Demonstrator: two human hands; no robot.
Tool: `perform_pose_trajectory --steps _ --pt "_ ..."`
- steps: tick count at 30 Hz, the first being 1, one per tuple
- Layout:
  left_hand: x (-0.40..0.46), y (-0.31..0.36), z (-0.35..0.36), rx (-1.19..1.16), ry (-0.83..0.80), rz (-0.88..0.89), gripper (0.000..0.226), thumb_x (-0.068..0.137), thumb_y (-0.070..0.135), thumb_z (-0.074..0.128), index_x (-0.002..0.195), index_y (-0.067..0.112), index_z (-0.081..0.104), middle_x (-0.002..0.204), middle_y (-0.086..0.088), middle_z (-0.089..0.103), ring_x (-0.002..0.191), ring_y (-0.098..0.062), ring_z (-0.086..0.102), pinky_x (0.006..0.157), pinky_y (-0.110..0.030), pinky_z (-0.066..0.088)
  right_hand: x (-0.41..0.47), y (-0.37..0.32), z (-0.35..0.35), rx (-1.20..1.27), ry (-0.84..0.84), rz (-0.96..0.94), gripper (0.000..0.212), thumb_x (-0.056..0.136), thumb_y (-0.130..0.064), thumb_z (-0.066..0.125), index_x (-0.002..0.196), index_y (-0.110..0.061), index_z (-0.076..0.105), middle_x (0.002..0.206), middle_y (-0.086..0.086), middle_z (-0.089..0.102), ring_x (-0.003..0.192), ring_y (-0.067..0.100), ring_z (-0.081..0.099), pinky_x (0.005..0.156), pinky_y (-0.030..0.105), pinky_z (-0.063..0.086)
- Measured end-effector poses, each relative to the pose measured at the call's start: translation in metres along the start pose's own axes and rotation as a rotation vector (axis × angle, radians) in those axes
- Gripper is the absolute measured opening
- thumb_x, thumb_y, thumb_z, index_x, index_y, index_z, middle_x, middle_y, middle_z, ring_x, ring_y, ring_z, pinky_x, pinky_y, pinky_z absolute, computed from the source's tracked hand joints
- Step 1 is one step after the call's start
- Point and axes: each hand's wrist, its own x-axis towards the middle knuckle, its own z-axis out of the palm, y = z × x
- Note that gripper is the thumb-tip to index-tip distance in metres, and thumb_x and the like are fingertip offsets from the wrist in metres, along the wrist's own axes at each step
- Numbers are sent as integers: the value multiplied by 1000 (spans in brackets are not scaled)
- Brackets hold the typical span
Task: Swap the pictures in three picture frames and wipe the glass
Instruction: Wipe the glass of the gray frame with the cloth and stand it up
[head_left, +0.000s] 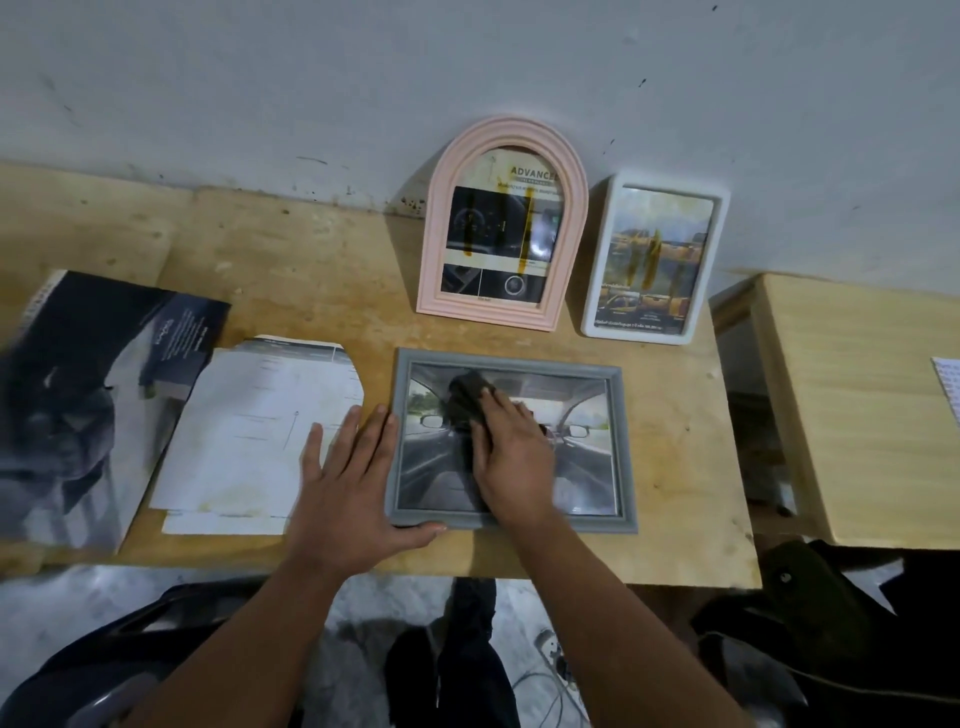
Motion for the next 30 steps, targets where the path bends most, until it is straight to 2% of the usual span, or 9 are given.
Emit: perform_pose_trajectory --steps 2,4,8,11,16,21,25,27,30 --pt "-1 0 1 -2 -16 2 134 69 103 36 163 10 17 173 -5 9 161 -26 5 123 -67 13 -3 -26 10 31 -60 -139 37 97 -18 62 132 -10 67 127 13 72 113 29 68 105 42 51" --pt "-1 -1 0 -7 -16 5 135 69 103 36 163 8 19 173 -5 10 161 -26 5 123 -67 13 -2 -33 -1 127 -169 -195 33 100 -23 58 130 -14 68 115 9 76 102 25 71 93 39 57" --pt "-1 -1 -2 -7 -12 0 137 68 104 34 163 7 13 174 -5 7 161 -26 4 123 -66 13 36 -3 -40 400 -223 101 22 101 -32 55 111 -23 72 81 3 75 72 20 68 65 37 54" --pt "-1 -2 -2 -11 -17 -2 137 68 104 32 164 8 12 174 -4 5 161 -25 2 123 -66 13 62 8 -43 264 -145 41 21 102 -31 54 115 -23 69 75 2 70 66 24 65 58 35 49" --pt "0 -4 2 -32 6 4 134 69 103 34 163 9 17 173 -5 9 161 -26 4 123 -66 12 32 -4 0 -85 -180 -340 39 96 -27 54 128 -10 68 123 12 72 113 28 68 101 41 49" --pt "1 -5 6 -26 -1 13 133 70 102 33 163 8 19 173 -5 10 161 -26 6 124 -66 12 -18 -9 -4 -10 -342 -527 37 98 -28 58 131 -14 66 135 5 68 130 21 61 109 41 45" --pt "-2 -2 0 -10 -29 4 133 70 102 31 163 7 19 173 -5 11 161 -26 6 124 -66 12 -30 -15 -39 390 -560 -130 24 105 -28 50 122 -23 66 109 0 74 99 16 69 87 35 55" --pt "-4 0 -2 -5 -21 -9 136 68 103 35 164 8 13 174 -4 8 161 -25 4 124 -65 11 -29 -3 -63 625 -482 201 17 105 -24 53 110 -20 70 95 -3 75 91 8 70 82 32 57" --pt "-5 1 -5 12 -27 -20 137 68 104 34 164 9 7 174 -3 5 161 -23 1 125 -64 9 -30 33 -102 872 -227 607 21 107 -25 53 109 -22 74 108 1 77 111 23 70 95 45 58"
